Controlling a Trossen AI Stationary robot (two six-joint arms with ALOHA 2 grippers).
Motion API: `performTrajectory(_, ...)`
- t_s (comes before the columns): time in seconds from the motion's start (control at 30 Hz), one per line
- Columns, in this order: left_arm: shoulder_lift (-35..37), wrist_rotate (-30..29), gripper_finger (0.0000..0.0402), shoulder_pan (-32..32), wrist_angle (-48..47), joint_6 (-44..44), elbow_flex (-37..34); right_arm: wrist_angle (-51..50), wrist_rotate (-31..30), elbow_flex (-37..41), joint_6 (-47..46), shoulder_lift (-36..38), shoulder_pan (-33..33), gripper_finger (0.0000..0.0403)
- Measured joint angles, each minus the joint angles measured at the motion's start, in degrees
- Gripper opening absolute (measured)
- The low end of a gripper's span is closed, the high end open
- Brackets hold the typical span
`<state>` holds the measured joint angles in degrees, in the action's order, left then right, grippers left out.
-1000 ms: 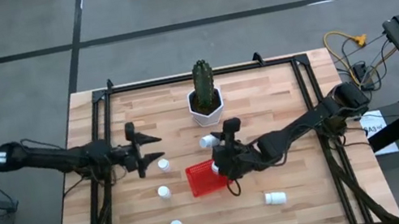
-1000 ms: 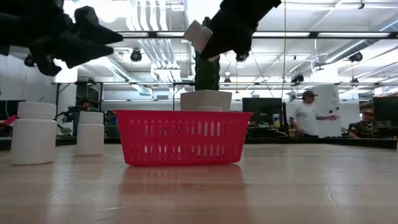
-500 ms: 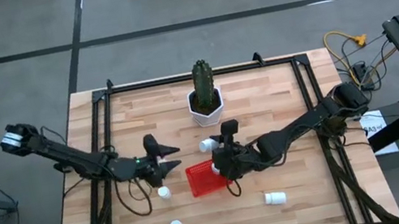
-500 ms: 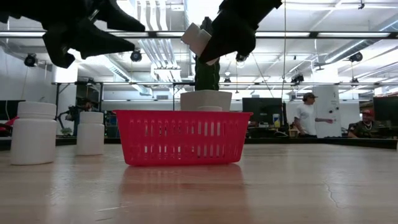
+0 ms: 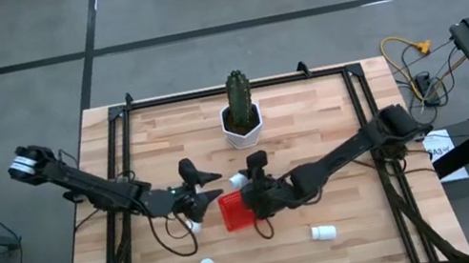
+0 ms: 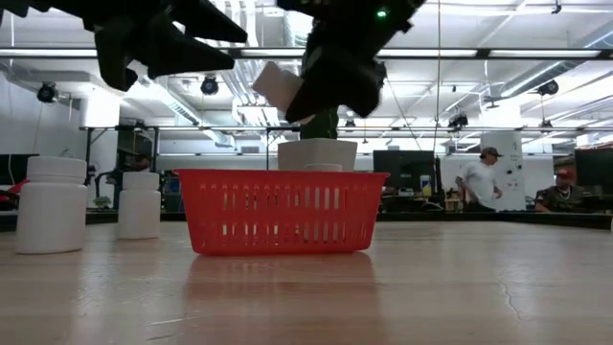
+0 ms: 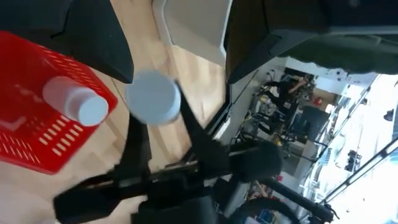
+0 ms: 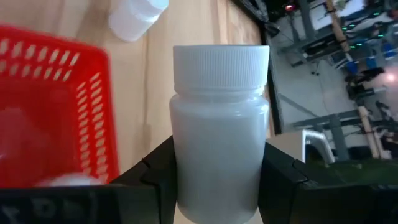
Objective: Pick and place pill bottles into a basket
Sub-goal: Put the white pill bottle into the red bin
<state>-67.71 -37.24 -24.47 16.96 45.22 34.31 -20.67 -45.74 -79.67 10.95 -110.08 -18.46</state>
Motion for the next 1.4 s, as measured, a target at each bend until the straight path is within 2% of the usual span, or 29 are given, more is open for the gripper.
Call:
performTrajectory(0.1, -1.61, 0.10, 0.0237, -0.38, -0.01, 0.02, 0.69, -0.79, -2.18, -3.02, 0.84, -2.32, 0.21, 0.0145)
performTrajectory(0.37, -3.98, 0.01, 0.0237, -0.72, -0.01, 0.03, 1.57, -4.56, -3.32, -9.41, 1.05, -5.98, 0.27, 0.0145)
performTrajectory(1.4, -6.00, -0.16, 0.0238, -0.64, 0.14, 0.12, 1.88, 0.07, -1.76, -9.83, 4.30, -6.01, -0.17, 0.0142)
